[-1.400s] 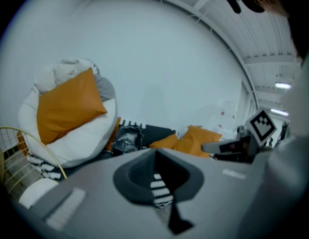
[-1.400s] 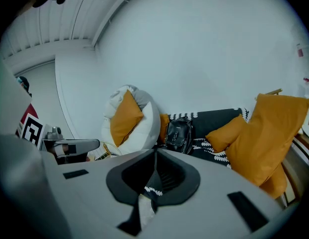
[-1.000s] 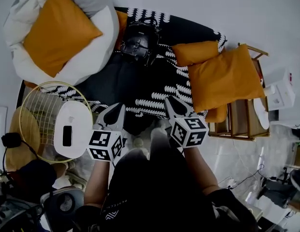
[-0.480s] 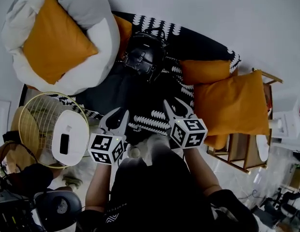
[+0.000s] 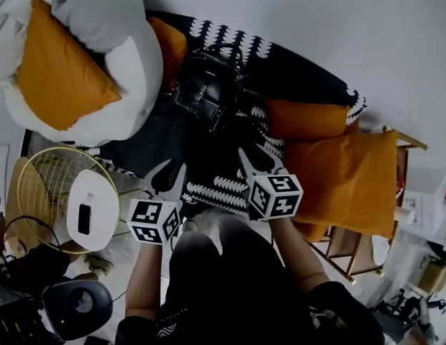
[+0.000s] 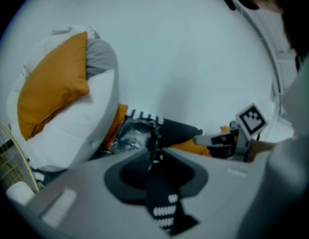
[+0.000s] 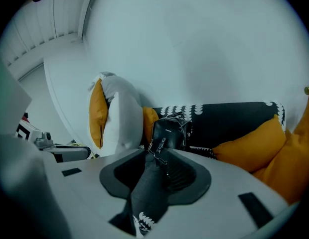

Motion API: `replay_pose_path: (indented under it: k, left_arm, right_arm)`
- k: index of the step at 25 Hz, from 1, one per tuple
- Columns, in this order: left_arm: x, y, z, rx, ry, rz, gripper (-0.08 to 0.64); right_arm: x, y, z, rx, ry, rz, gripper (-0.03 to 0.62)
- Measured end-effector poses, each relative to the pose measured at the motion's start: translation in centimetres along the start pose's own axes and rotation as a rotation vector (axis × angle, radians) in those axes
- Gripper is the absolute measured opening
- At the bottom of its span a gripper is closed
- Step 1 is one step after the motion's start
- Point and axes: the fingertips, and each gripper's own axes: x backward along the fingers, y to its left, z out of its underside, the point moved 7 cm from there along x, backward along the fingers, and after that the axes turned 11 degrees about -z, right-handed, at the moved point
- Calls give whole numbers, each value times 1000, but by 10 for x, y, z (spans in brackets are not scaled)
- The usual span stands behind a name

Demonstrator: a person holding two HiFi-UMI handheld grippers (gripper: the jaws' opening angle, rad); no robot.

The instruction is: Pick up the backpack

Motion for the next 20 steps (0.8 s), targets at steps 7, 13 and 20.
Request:
replay_pose_path:
  k: [7,13,20]
  left_arm:
    - [-48,4,-3,10,53,-44,91]
    - [-84,14,3,19,93,-74,92]
    - [-116,24,16,41,144,-72,92]
  right_arm:
    - [-45,-46,-15,-17,21,5,120]
    - [-89,-84,-8,-40,67,46,128]
    - [-132,-117,0,-60,85,96,140]
